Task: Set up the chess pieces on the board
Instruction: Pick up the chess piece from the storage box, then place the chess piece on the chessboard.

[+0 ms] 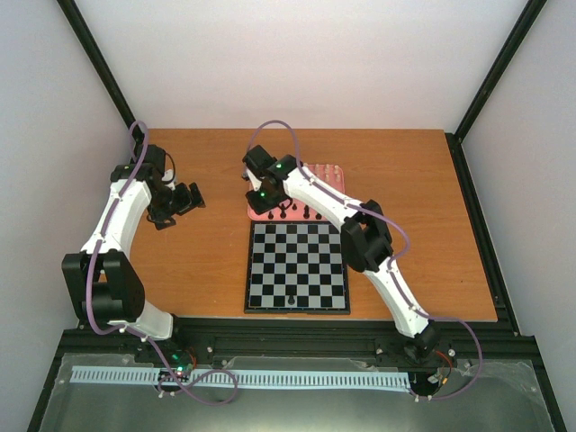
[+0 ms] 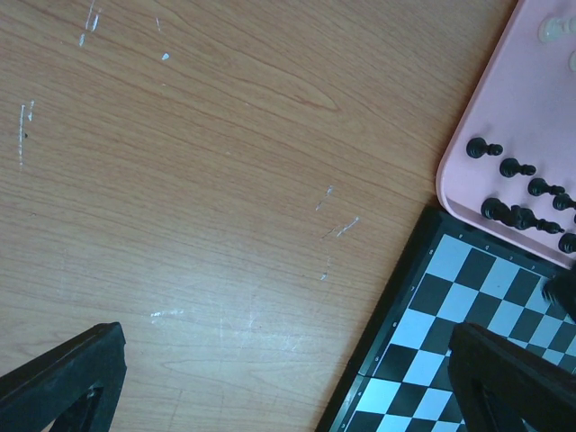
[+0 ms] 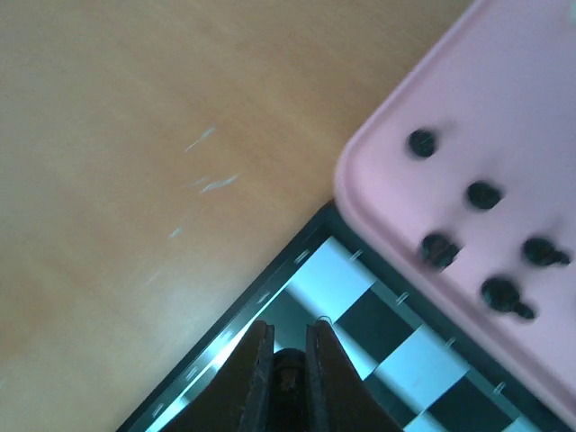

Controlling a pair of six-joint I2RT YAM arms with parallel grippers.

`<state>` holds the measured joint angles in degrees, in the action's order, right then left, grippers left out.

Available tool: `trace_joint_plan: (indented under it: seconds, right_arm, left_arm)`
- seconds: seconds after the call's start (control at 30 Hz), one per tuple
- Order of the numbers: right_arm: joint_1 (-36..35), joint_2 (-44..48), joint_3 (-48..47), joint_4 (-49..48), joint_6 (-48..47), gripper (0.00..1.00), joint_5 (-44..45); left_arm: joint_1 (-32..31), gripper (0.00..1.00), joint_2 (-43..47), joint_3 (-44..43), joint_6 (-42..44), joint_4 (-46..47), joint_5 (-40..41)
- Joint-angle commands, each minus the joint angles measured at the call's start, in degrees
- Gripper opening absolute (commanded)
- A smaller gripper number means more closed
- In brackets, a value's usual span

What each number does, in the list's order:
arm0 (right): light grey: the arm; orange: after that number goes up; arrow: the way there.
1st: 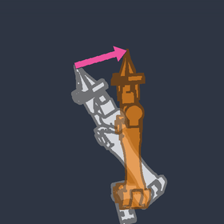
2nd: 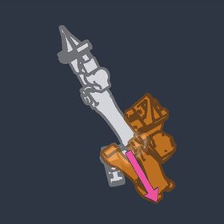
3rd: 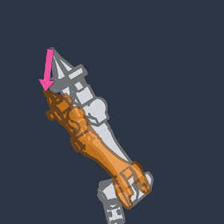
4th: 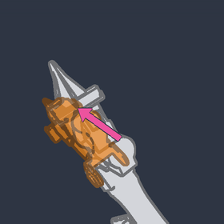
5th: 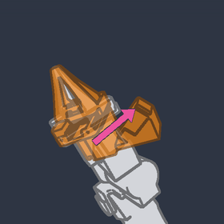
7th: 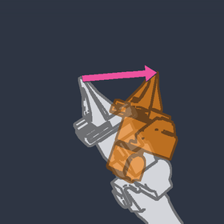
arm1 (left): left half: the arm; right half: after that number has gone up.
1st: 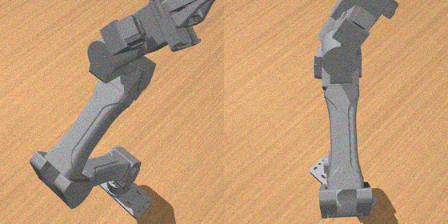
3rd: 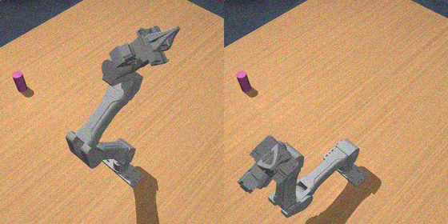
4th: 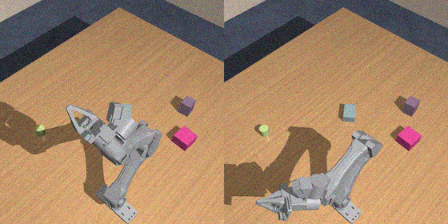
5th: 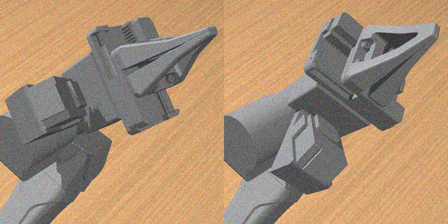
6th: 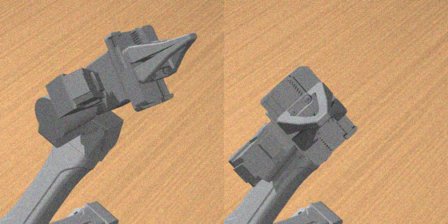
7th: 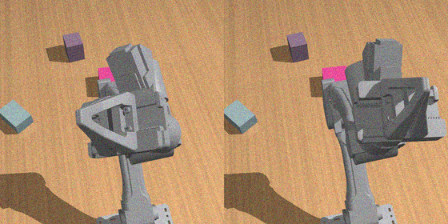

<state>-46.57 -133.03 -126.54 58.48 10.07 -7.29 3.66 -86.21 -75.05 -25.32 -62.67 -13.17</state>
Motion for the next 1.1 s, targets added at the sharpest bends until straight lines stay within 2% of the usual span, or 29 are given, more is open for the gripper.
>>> trace_joint_plan:
  seconds: [0.0, 0.17, 0.27, 0.43, 0.67, 1.07]
  right_arm:
    - [-5.5, 8.6, 10.6, -0.5, -1.0, 0.06, -2.8]
    - [-11.0, 17.6, 29.5, -9.4, -0.1, 0.06, -5.8]
    - [-13.9, 20.3, 36.0, -12.7, -0.2, 0.06, -5.5]
    - [-18.5, 21.1, 39.5, -14.7, 0.5, 0.06, -3.8]
    - [-21.4, 21.7, 42.4, -16.5, 2.2, 0.06, -3.7]
    - [-23.1, 21.8, 44.7, -17.9, 4.7, 0.05, -2.3]
  left_arm:
    - [0.3, 1.00, 0.2, -1.6, -0.5, 0.7, -0.4]
    - [0.3, 1.00, 0.0, -1.6, -0.5, 0.8, -0.4]
    - [0.3, 1.00, 0.1, -1.6, -0.4, 0.9, -0.1]
    - [0.3, 1.00, 0.1, -1.3, -0.5, 1.0, 0.1]
    - [0.3, 1.00, 1.0, 0.3, -0.5, 1.2, 0.1]
    - [0.3, 1.00, 2.5, 1.3, -0.7, 1.6, -0.4]
